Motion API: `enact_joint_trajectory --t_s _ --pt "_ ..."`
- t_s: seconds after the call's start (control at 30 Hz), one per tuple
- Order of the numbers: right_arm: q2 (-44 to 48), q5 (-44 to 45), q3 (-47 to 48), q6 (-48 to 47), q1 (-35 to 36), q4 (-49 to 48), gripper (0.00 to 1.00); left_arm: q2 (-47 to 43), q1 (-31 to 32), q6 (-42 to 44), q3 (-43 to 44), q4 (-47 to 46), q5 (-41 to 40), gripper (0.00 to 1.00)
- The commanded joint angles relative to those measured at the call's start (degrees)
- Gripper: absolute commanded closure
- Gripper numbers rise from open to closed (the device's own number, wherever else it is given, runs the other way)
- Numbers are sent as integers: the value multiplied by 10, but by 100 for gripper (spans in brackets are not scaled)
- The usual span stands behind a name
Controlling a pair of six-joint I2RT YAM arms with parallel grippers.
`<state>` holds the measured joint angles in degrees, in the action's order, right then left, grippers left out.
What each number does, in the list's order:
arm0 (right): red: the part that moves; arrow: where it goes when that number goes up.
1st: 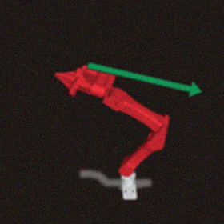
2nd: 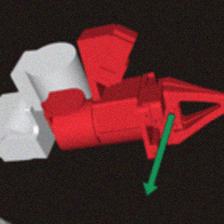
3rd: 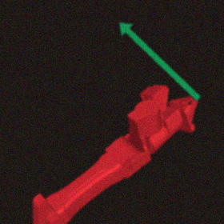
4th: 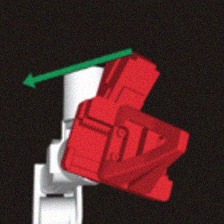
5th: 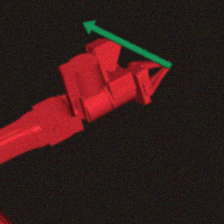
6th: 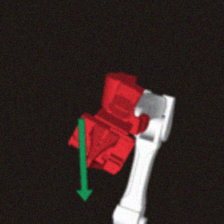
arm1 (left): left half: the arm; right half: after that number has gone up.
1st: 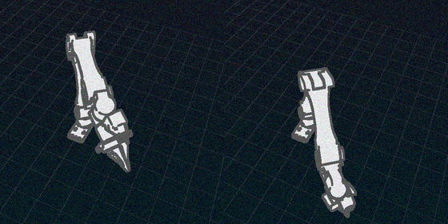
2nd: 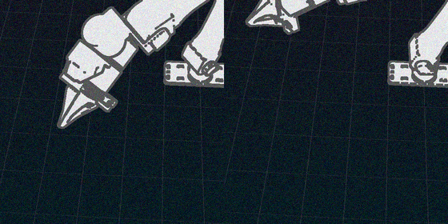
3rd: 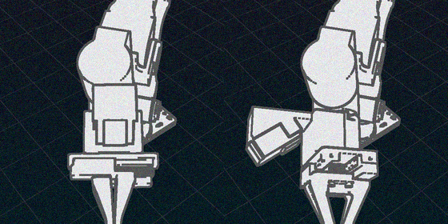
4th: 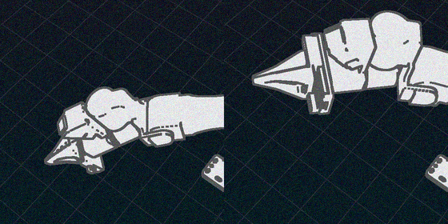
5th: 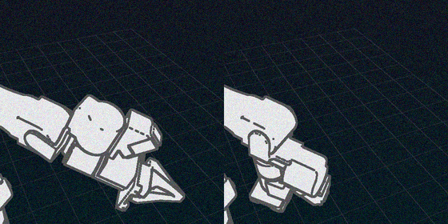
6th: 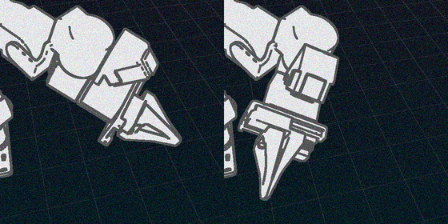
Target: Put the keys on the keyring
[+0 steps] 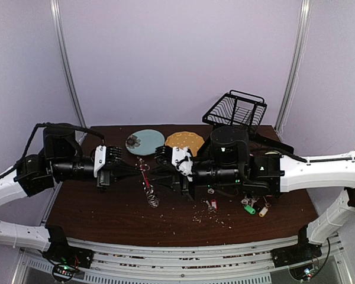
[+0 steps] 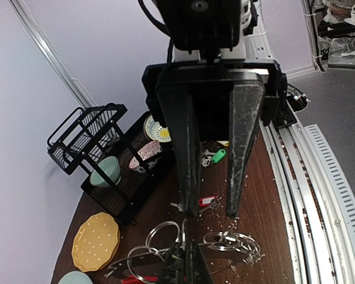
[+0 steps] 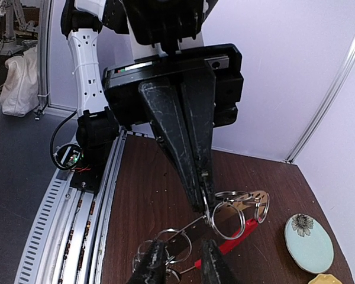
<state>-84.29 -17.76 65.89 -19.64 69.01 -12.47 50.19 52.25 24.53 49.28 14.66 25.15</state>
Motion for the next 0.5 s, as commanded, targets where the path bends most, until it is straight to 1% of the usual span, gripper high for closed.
enact_joint_trajectory --t_s 0.0,0.27,0.37,0.47 --pt "-2 -14 16 11 0 -27 80 -4 1 -11 -7 -51 42 100" --pt "0 -34 9 26 0 -56 85 -23 1 -21 -29 -100 85 100" --pt "3 -32 9 26 0 -57 86 -19 1 -24 -27 -102 86 100" --pt "13 -28 7 30 0 -48 85 -21 1 -30 -29 -108 81 100"
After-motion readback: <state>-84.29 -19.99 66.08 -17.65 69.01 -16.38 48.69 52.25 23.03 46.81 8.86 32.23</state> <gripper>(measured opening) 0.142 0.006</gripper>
